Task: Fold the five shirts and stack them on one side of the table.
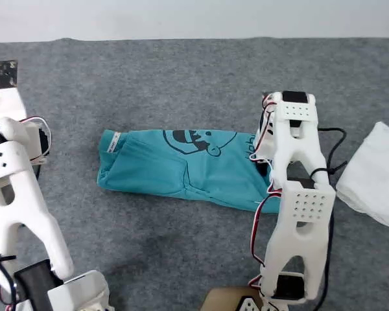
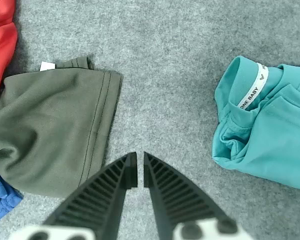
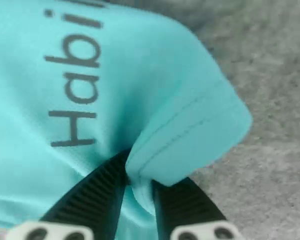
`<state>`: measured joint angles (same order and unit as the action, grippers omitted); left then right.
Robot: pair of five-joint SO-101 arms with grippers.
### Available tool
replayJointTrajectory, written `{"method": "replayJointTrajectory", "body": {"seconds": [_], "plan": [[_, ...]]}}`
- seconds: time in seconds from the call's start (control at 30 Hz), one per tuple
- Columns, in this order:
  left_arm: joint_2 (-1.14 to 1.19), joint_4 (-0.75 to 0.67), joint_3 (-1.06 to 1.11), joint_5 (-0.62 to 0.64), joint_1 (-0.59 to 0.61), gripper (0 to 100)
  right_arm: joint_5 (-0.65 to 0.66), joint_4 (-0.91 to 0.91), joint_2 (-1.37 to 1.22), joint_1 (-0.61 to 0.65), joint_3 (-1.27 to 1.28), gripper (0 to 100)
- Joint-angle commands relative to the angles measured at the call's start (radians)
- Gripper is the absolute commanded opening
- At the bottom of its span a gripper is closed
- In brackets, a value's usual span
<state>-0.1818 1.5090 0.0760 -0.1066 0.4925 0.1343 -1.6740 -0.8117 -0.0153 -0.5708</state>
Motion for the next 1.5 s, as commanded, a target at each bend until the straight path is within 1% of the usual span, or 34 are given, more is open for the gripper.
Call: {"method": "replayJointTrajectory", "body": {"seconds": [0.0, 0.07, 0.2, 0.37, 0.53, 0.63, 0.73, 0.87, 1.13, 1.2, 1.47], "plan": [[-0.046, -0.014, -0.015, 0.012, 0.002, 3, 0.02, -0.062, 0.085, 0.033, -0.077, 1.0], [-0.054, -0.011, -0.03, 0.015, 0.015, 3, 0.021, -0.081, 0.124, 0.05, -0.092, 1.0], [-0.137, -0.034, -0.07, 0.072, 0.095, 3, 0.023, -0.101, 0.196, 0.105, -0.106, 1.0], [-0.207, -0.048, -0.07, 0.074, 0.181, 3, 0.023, -0.093, 0.268, 0.186, -0.109, 1.0], [-0.213, -0.046, -0.056, 0.058, 0.316, 3, 0.015, -0.091, 0.311, 0.249, -0.109, 1.0], [-0.218, -0.025, -0.025, 0.003, 0.351, 3, 0.015, -0.087, 0.328, 0.3, -0.11, 1.0], [-0.216, 0.018, -0.008, -0.006, 0.373, 3, 0.015, -0.054, 0.343, 0.351, -0.11, 1.0], [-0.218, 0.032, 0.022, -0.008, 0.397, 3, 0.015, -0.001, 0.349, 0.423, -0.112, 0.9], [-0.218, 0.031, 0.077, -0.011, 0.493, 3, 0.015, 0.013, 0.263, 0.552, -0.285, 0.9], [-0.218, 0.026, 0.093, -0.032, 0.516, 3, 0.015, 0.013, 0.223, 0.585, -0.341, 0.9], [-0.218, 0.025, 0.102, -0.043, 0.559, 3, 0.015, 0.013, 0.053, 0.69, -0.557, 0.9]]}}
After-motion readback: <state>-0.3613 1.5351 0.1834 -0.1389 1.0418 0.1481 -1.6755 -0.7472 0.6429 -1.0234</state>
